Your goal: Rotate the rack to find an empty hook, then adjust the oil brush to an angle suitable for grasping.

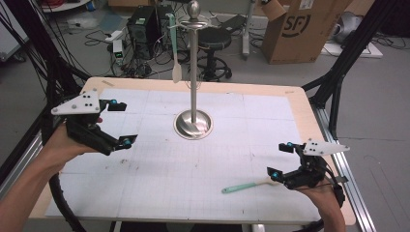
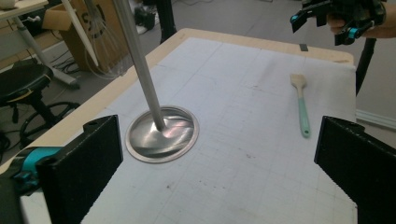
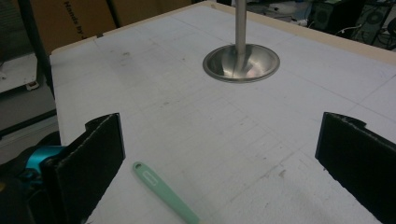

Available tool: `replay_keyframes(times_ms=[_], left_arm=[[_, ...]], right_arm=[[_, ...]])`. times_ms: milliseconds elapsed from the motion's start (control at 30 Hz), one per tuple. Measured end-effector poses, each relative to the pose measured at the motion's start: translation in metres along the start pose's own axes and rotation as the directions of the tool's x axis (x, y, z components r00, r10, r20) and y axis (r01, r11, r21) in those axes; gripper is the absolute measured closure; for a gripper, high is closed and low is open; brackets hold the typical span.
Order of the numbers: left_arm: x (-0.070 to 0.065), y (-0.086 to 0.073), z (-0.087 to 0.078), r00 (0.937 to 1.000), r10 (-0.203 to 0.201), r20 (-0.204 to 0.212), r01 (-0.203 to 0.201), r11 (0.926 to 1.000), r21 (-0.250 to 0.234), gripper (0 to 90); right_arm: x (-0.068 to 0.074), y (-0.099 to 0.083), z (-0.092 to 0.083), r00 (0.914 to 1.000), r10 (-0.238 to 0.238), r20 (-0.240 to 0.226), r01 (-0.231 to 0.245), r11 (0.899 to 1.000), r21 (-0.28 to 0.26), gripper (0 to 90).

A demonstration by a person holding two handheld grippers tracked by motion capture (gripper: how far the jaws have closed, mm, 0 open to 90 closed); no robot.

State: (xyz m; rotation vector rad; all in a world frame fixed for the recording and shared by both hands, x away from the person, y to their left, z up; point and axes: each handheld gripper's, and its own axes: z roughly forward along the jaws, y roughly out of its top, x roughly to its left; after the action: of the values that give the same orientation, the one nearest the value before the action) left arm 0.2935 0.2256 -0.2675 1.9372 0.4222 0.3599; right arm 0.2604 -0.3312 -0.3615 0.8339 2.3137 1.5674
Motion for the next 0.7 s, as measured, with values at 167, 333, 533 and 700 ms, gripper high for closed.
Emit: replay_keyframes(times_ms=[167,333,533,700], left_arm=[[-0.004,-0.028,0.003,0.9998,-0.020,0.008,0.020,0.9998,-0.005,1.6],[-0.006,-0.049,0.007,0.9994,-0.034,0.004,0.034,0.9993,-0.013,1.6],[-0.007,-0.073,0.020,0.9986,-0.051,0.013,0.051,0.9987,0.009,1.6],[-0.011,-0.086,0.023,0.9987,-0.046,0.021,0.046,0.9989,-0.012,1.6]], right_arm=[[-0.001,-0.001,0.002,1.0000,-0.005,0.003,0.005,1.000,0.004,0.0],[-0.001,-0.002,0.001,1.0000,0.005,0.000,-0.005,1.000,0.005,0.0],[-0.001,-0.002,0.000,1.0000,0.009,-0.001,-0.009,1.000,0.002,0.0],[-0.002,-0.003,0.001,1.0000,0.008,-0.003,-0.008,1.000,0.003,0.0]])
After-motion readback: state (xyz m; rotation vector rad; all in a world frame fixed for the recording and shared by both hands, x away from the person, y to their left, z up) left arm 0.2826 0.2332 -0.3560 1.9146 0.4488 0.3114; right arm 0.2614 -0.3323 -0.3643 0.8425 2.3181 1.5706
